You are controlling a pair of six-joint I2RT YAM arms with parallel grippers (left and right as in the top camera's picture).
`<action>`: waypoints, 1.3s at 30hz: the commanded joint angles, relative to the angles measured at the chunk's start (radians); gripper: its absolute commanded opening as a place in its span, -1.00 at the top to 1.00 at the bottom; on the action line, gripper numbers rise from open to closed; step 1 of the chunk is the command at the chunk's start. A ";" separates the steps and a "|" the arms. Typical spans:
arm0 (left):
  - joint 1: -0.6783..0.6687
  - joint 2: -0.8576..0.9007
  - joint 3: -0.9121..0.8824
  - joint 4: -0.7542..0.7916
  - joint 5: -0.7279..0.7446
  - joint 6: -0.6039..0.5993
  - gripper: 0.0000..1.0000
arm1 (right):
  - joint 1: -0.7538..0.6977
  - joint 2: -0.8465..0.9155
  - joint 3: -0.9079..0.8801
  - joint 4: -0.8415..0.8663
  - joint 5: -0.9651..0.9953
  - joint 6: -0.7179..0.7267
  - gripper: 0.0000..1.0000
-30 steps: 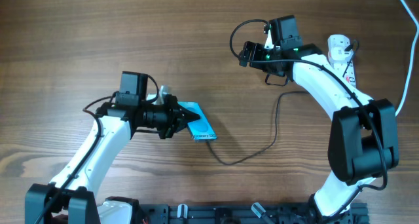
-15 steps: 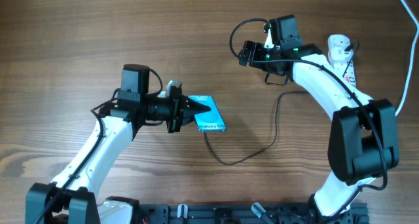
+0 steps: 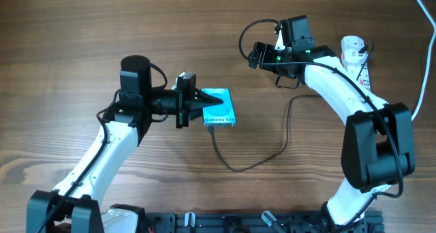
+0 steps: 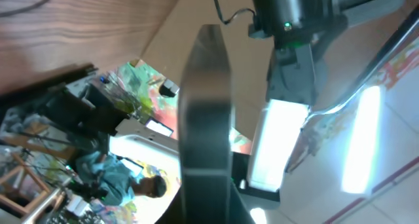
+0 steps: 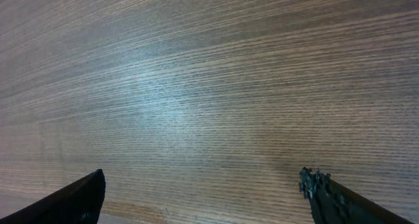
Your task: Plug charger to phone and switch on socket
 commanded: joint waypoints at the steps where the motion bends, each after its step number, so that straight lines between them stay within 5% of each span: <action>1: -0.005 -0.013 0.007 0.041 0.051 -0.110 0.92 | 0.002 0.011 0.001 0.002 0.016 -0.016 -0.99; 19: -0.005 -0.013 0.007 0.047 0.058 -0.360 0.92 | 0.002 0.011 0.001 0.006 0.016 -0.016 -0.99; 30: -0.100 -0.013 0.008 0.356 0.052 -0.554 0.92 | 0.002 0.011 0.001 0.007 0.016 -0.016 -0.99; 39: -0.122 -0.024 0.011 0.381 0.054 -0.555 0.92 | 0.002 0.011 0.001 0.007 0.016 -0.016 -0.99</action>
